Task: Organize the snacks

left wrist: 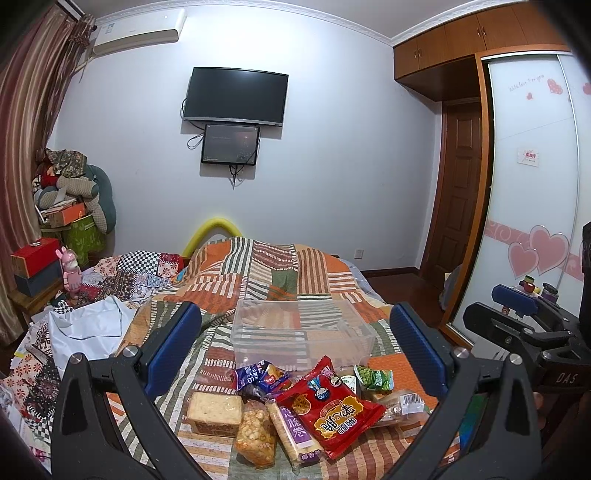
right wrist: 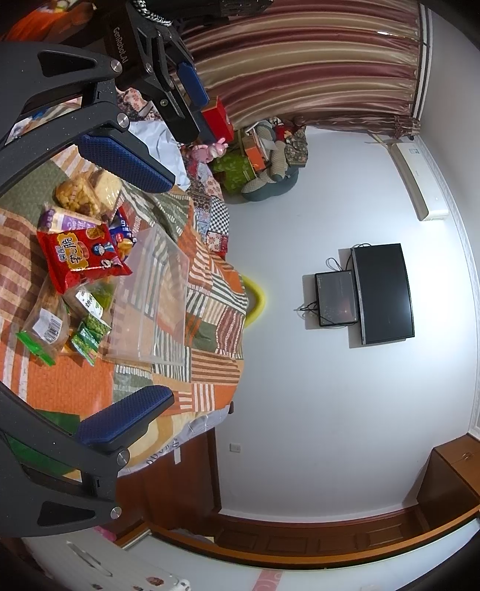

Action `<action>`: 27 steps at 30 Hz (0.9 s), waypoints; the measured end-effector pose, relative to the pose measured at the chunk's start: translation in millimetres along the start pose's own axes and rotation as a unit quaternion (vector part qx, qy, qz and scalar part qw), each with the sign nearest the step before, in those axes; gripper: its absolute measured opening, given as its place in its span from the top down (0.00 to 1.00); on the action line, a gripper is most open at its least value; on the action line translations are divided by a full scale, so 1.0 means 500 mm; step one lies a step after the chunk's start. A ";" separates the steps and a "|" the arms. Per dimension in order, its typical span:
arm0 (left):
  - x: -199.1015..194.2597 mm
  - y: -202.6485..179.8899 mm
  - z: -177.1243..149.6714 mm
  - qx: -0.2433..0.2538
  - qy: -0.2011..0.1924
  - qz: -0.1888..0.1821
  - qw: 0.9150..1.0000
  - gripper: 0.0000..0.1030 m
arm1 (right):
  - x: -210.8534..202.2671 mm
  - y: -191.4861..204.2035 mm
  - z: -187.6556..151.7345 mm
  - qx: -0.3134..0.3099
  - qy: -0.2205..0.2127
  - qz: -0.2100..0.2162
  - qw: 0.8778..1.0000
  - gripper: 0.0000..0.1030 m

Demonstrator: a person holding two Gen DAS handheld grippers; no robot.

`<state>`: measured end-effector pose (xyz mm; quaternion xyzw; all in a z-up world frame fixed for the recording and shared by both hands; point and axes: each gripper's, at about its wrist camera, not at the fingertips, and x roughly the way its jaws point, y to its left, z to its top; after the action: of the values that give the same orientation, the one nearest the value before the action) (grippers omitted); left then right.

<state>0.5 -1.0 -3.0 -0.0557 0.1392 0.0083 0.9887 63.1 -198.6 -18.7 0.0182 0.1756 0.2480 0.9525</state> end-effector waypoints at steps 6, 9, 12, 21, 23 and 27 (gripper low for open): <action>0.000 0.002 0.001 -0.004 0.002 -0.005 1.000 0.00 | 0.000 0.000 0.000 0.000 0.001 0.000 1.000 0.00; 0.000 0.002 0.000 -0.003 0.001 -0.004 1.000 0.00 | -0.001 0.001 0.000 0.000 0.000 0.001 1.000 0.00; -0.001 0.001 0.000 -0.003 -0.001 -0.004 1.000 0.00 | -0.001 0.002 0.000 0.000 -0.001 0.001 1.000 0.00; -0.004 -0.001 -0.002 -0.003 -0.004 -0.003 1.000 0.00 | -0.001 0.004 0.000 -0.001 -0.002 0.000 1.000 0.00; -0.003 -0.002 -0.002 -0.003 -0.004 -0.004 1.000 0.00 | -0.001 0.004 0.000 -0.001 -0.001 0.001 1.000 0.00; -0.003 -0.002 -0.003 -0.002 -0.004 -0.003 1.000 0.00 | 0.000 0.004 0.002 0.000 -0.001 0.000 1.000 0.00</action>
<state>-1.4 -2.3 -3.6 -0.0577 0.1350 0.0062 0.9891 62.7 -196.9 -17.7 0.0185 0.1742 0.2480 0.9528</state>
